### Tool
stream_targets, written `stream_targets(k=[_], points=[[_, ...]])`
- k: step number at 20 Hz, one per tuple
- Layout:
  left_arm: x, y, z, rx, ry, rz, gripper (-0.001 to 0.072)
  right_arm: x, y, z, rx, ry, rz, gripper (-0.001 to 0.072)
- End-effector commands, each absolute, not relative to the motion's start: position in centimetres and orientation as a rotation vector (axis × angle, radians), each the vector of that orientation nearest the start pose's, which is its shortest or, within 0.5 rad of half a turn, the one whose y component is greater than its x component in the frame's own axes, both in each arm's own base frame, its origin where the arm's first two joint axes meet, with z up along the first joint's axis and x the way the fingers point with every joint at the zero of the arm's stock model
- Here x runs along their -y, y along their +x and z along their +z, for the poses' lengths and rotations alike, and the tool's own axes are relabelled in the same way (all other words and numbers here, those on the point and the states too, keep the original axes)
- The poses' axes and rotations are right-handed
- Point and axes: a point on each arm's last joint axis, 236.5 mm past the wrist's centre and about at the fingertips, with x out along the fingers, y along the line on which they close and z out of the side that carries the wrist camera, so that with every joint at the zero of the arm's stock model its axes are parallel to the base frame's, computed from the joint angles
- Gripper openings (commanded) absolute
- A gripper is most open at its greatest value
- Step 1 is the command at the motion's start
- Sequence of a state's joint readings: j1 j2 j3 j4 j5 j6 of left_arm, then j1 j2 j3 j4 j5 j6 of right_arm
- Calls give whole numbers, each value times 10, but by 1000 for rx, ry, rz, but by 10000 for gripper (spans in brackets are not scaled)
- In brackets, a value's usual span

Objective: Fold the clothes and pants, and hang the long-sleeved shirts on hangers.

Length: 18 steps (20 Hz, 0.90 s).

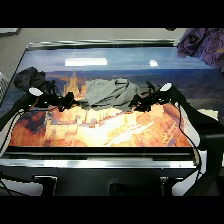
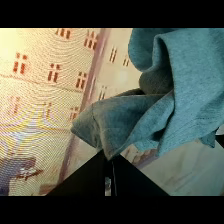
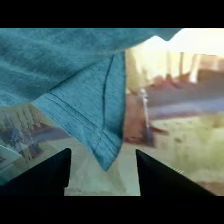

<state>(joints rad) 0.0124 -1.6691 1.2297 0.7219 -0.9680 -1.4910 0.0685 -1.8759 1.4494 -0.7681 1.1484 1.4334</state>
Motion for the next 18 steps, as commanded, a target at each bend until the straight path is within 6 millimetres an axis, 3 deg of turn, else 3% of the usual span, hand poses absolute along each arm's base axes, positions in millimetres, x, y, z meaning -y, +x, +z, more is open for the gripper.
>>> stream_targets(k=[1, 3, 4, 6, 8, 10, 12, 13, 14, 16, 18], points=[[140, 457, -58, -1292, -827, -281, 17, -205, 460, -96, -1434, 678, 442, 397], [140, 457, -58, -1292, -827, -281, 17, -207, 464, -93, -1414, 694, 441, 121], [140, 457, -57, -1291, -828, -281, 17, -207, 465, -89, -1405, 699, 447, 36], [140, 463, -42, -1264, -817, -304, 16, -208, 475, -63, -1345, 677, 474, 36], [137, 485, 4, -1168, -758, -379, 16, -205, 496, -4, -1202, 593, 521, 35], [130, 512, 85, -1009, -684, -461, 16, -196, 521, 89, -990, 479, 541, 35], [117, 529, 193, -787, -596, -521, 16, -175, 534, 207, -735, 370, 503, 36], [109, 529, 253, -659, -544, -542, 16, -160, 530, 271, -598, 320, 462, 36], [102, 522, 308, -541, -492, -557, 16, -144, 517, 334, -465, 287, 418, 37], [86, 486, 406, -321, -405, -555, 16, -114, 469, 432, -231, 251, 343, 37], [69, 433, 464, -183, -362, -510, 16, -89, 403, 494, -82, 216, 286, 37]])
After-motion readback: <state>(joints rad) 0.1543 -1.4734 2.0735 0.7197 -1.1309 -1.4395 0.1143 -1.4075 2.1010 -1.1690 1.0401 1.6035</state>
